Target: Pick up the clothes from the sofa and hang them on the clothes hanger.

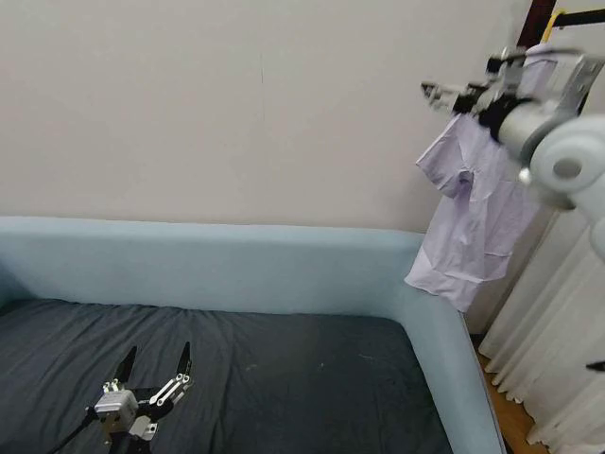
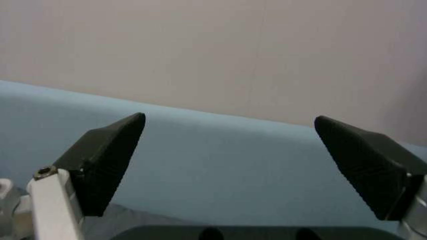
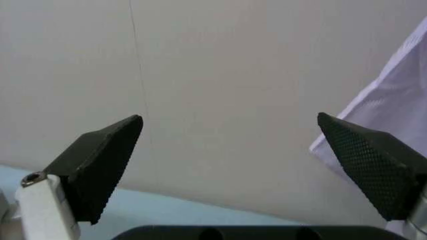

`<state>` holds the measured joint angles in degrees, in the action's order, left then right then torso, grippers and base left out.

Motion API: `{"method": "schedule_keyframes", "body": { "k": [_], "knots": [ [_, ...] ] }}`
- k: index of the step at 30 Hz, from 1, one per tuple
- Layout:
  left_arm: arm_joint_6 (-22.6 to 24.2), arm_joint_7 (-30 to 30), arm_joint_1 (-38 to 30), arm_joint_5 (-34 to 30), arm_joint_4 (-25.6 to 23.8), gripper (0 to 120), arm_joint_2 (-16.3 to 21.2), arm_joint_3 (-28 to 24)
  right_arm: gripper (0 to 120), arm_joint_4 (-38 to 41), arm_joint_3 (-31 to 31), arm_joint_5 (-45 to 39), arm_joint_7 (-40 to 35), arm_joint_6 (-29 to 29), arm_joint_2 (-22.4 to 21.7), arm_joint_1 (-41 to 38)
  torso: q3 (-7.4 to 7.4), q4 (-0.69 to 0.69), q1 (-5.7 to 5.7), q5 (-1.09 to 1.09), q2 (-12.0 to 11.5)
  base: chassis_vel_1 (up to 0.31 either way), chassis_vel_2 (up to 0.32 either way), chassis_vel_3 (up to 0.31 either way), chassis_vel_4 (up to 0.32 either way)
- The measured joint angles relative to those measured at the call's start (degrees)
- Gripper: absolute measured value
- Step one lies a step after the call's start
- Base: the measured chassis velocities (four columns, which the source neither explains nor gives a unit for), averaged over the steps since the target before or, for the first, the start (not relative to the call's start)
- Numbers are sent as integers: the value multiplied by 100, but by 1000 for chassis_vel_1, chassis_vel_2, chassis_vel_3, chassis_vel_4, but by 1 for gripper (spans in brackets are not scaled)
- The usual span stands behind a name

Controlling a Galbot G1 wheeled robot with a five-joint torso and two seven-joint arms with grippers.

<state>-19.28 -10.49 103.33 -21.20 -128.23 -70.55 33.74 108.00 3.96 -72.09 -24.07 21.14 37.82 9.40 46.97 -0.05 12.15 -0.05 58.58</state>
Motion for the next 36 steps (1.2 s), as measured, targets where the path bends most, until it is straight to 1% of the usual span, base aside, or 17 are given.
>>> {"method": "schedule_keyframes", "body": {
  "k": [1,2,5,6,9,10,11,13,15,16,17,18,21,22,27,31,36],
  "knots": [
    [0,2,-1,0,0,100,0,0,100,90,-134,235,44,-68,25,332,-2,0,-1,-4,0,0,0,0,0],
    [0,2,-1,0,0,100,0,0,100,90,-134,235,44,-68,25,332,-2,0,-1,-4,0,0,0,0,0],
    [0,1,0,0,0,100,0,0,100,432,-653,1246,244,-338,160,1962,0,-2,0,4,0,0,0,0,0],
    [0,1,0,0,0,100,0,0,100,432,-653,1246,244,-338,160,1962,0,-2,0,4,0,0,0,0,0],
    [0,2,0,0,0,100,0,0,100,673,-1284,2632,655,-777,325,3534,-1,-2,0,0,0,0,0,0,0],
    [0,2,0,0,0,100,0,0,100,673,-1284,2632,655,-777,325,3534,-1,-2,0,0,0,0,0,0,0],
    [0,4,-1,1,0,100,0,0,100,747,-1529,3034,784,-916,416,4084,-1,-3,-1,1,0,0,0,0,0],
    [0,1,-1,0,0,100,0,-1,100,889,-2054,3744,900,-1192,710,5056,-2,-5,-1,-1,0,0,0,0,0],
    [0,2,-1,1,0,100,0,0,100,1031,-2672,4473,1044,-1475,1187,5824,-2,-2,-1,-1,0,0,0,0,0],
    [0,2,-1,1,0,100,0,0,100,1031,-2672,4473,1044,-1475,1187,5824,-2,-2,-1,-1,0,0,0,0,0],
    [0,-1,0,0,0,100,0,0,100,1135,-2929,4729,1115,-1563,1434,6230,-2,-1,-1,-2,0,0,0,0,0],
    [0,1,0,0,0,100,0,-1,100,1227,-3125,4920,1179,-1629,1666,6586,-2,-5,-1,2,0,0,0,0,0],
    [1,4,-1,0,0,100,1,-1,100,1472,-3494,5356,1324,-2005,2190,7441,-2,-4,-2,-2,1,0,0,0,0],
    [1,4,-1,0,0,100,1,-1,100,1472,-3494,5356,1324,-2005,2190,7441,-2,-4,-2,-2,1,0,0,0,0],
    [1,2,-1,0,0,100,0,0,100,1759,-3707,5660,1429,-2430,2698,8158,-2,-2,-1,-1,1,0,0,0,0],
    [1,1,-1,0,0,100,0,0,100,1826,-3718,5862,1464,-2586,2851,8393,-2,-3,-1,-2,1,0,0,0,0],
    [1,1,-1,0,0,100,0,0,100,1833,-3700,5943,1464,-2599,2885,8413,-1,-2,-1,-1,0,0,0,0,0]
  ]
}}
